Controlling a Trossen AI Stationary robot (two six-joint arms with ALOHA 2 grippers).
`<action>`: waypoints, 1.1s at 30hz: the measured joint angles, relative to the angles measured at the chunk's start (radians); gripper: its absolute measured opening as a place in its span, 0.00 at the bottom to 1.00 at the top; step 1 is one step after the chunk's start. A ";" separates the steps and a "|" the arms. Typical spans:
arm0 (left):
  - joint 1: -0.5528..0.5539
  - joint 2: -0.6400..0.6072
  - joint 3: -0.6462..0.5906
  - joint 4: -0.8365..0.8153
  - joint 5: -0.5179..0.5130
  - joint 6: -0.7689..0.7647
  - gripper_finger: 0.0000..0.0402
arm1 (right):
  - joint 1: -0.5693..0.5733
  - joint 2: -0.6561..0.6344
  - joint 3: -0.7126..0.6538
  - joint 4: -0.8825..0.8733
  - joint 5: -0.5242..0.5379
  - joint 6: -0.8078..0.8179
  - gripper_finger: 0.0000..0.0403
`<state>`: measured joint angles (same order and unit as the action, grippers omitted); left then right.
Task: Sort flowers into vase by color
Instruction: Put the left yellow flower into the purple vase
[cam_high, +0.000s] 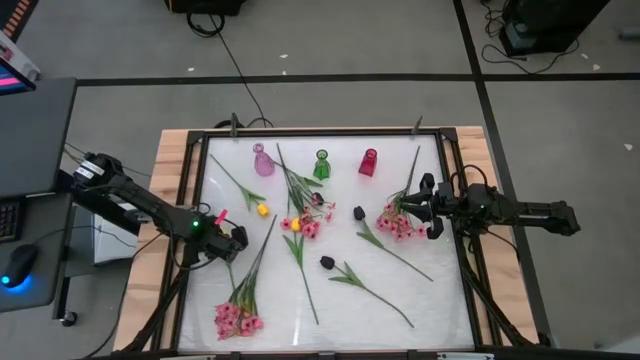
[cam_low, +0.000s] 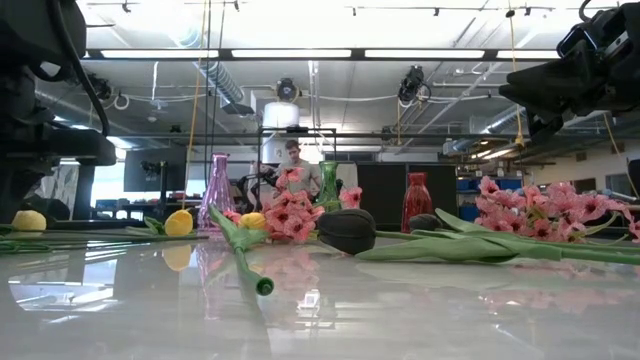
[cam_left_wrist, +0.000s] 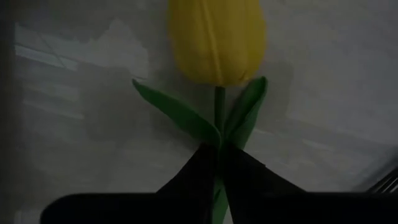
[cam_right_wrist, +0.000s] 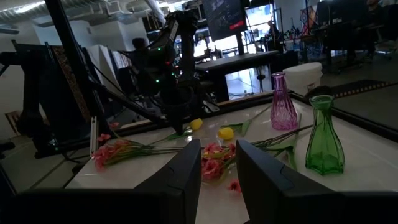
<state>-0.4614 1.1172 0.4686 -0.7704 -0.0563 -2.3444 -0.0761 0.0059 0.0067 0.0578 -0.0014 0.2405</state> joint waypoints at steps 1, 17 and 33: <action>0.000 0.000 0.000 0.000 -0.002 0.003 0.07 | 0.000 0.000 0.000 0.000 0.000 0.000 0.27; 0.001 0.000 0.017 0.048 -0.080 0.064 0.07 | 0.000 0.000 0.000 0.000 0.000 0.000 0.27; 0.130 0.000 0.083 0.034 -0.140 0.340 0.07 | 0.000 0.000 0.000 0.000 0.000 0.000 0.27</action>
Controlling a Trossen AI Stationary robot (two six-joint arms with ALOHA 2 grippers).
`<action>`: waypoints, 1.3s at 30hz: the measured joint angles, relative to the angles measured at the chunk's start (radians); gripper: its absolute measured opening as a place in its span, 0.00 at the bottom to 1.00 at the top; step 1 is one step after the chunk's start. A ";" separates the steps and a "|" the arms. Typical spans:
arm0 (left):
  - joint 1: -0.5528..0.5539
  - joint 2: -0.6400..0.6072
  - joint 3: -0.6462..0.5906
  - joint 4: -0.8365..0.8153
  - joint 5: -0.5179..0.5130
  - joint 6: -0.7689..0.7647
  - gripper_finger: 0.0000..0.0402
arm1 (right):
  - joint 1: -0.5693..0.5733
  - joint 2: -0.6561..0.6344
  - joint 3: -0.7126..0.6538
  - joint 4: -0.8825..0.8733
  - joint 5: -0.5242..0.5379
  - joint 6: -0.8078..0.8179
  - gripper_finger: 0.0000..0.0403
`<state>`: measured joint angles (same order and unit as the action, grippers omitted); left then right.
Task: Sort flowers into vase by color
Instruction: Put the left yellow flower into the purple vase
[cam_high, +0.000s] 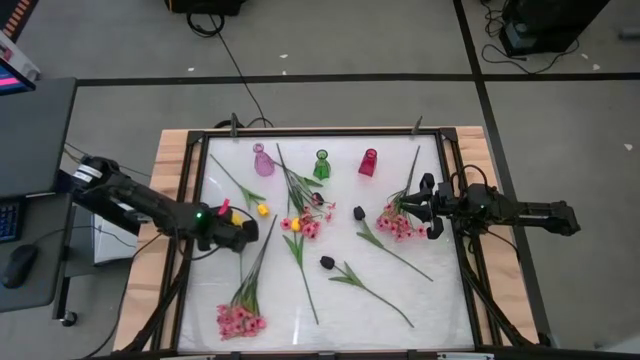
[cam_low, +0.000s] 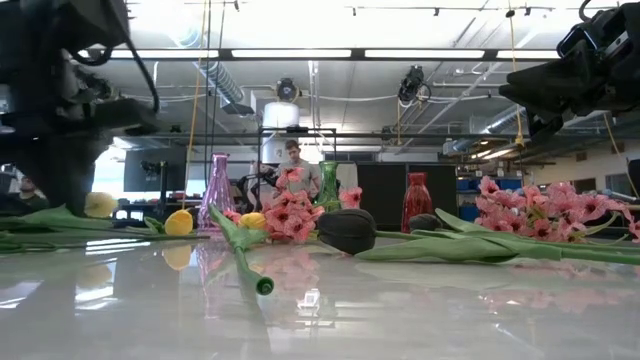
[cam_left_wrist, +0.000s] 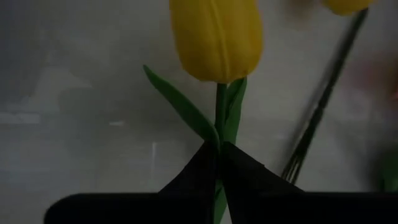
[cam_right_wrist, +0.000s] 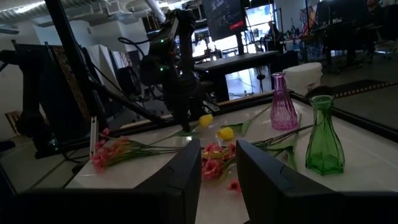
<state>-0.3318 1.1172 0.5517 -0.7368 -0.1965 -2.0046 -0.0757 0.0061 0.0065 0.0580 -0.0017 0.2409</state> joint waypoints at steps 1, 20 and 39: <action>0.010 0.000 0.006 0.000 -0.004 0.022 0.07 | 0.000 0.000 0.000 0.000 0.000 0.000 0.27; 0.231 0.000 0.323 -0.269 -0.131 0.525 0.07 | 0.000 0.000 0.000 0.000 0.000 0.000 0.27; 0.459 0.000 0.689 -0.366 -0.310 1.047 0.07 | 0.000 0.000 0.000 0.000 0.000 0.000 0.27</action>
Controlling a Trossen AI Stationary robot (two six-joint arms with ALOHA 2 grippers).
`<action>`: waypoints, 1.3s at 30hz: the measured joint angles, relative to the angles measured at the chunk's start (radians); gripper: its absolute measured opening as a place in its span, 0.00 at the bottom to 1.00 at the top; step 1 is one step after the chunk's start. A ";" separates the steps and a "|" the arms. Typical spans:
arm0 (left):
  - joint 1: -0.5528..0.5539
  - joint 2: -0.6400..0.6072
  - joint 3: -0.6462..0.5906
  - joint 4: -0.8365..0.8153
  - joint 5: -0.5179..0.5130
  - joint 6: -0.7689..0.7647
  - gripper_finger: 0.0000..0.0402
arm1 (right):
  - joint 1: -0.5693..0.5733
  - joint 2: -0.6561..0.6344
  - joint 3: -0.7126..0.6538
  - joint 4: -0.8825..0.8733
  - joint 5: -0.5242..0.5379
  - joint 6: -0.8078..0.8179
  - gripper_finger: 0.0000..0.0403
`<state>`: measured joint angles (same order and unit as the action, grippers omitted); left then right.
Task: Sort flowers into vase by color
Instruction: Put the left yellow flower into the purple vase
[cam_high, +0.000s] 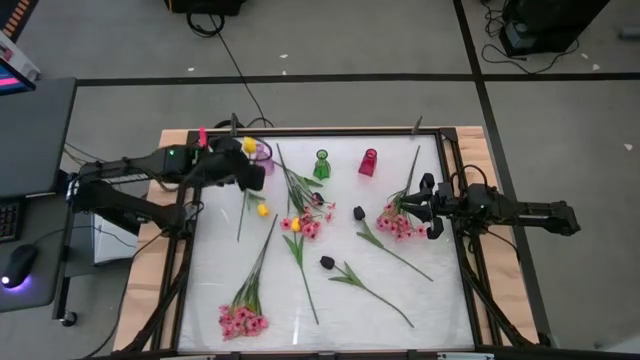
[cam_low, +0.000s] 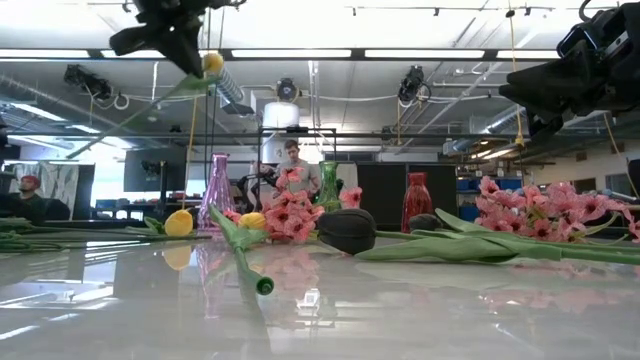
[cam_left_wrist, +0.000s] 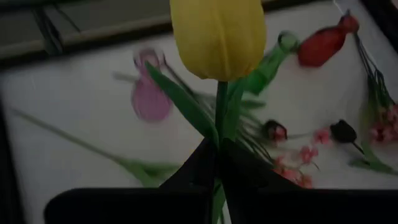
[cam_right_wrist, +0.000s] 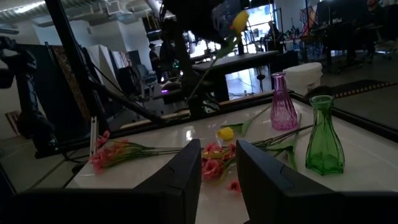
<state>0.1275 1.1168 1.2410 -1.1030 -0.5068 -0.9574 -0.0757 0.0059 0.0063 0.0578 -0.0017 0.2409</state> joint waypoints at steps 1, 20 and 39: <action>0.012 0.000 0.015 0.000 -0.006 0.033 0.07 | 0.000 0.000 0.000 0.000 0.000 0.000 0.27; 0.271 0.000 0.174 0.331 -0.040 0.639 0.07 | 0.000 0.000 0.000 0.000 0.000 0.000 0.27; 0.422 0.014 0.174 0.617 0.074 0.841 0.07 | 0.000 0.000 0.000 0.000 0.000 0.000 0.27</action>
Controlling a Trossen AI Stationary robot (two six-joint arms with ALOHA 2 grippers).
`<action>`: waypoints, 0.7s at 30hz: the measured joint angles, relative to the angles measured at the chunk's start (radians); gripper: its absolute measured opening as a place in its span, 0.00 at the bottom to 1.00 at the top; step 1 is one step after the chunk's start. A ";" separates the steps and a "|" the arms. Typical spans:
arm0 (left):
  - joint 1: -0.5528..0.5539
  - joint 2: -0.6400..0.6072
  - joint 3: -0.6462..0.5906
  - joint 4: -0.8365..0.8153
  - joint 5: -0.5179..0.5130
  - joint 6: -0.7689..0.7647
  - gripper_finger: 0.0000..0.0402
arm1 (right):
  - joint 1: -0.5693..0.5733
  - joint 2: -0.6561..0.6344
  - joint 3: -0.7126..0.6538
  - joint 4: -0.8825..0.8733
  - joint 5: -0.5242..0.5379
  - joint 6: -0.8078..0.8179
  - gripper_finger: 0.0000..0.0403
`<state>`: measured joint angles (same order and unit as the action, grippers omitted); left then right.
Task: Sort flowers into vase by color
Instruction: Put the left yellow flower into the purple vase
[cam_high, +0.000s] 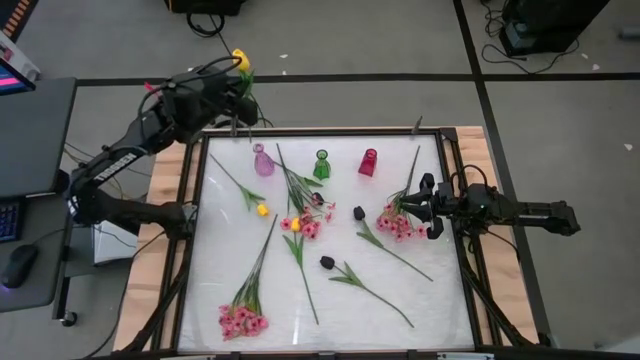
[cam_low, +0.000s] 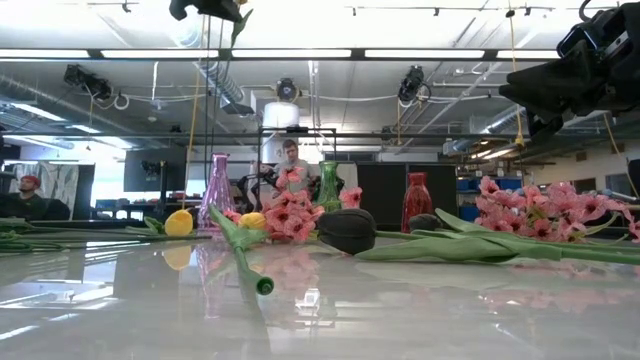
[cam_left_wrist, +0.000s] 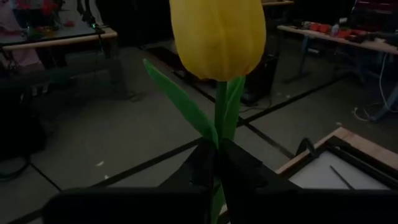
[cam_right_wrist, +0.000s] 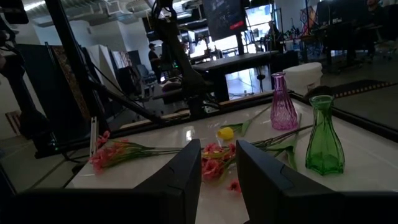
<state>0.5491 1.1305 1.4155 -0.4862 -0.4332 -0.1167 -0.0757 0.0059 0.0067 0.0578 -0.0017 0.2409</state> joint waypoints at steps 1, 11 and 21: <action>0.000 0.004 0.000 -0.002 0.000 0.000 0.07 | 0.000 0.000 0.000 0.000 0.000 0.000 0.27; 0.000 0.066 0.000 0.019 0.000 -0.002 0.07 | 0.000 0.000 0.000 0.000 0.000 0.000 0.27; 0.025 0.023 -0.112 0.045 -0.021 -0.019 0.07 | 0.000 0.000 0.000 0.000 0.001 0.000 0.27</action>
<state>0.5743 1.1537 1.3033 -0.4411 -0.4539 -0.1352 -0.0757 0.0059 0.0064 0.0579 -0.0007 0.2408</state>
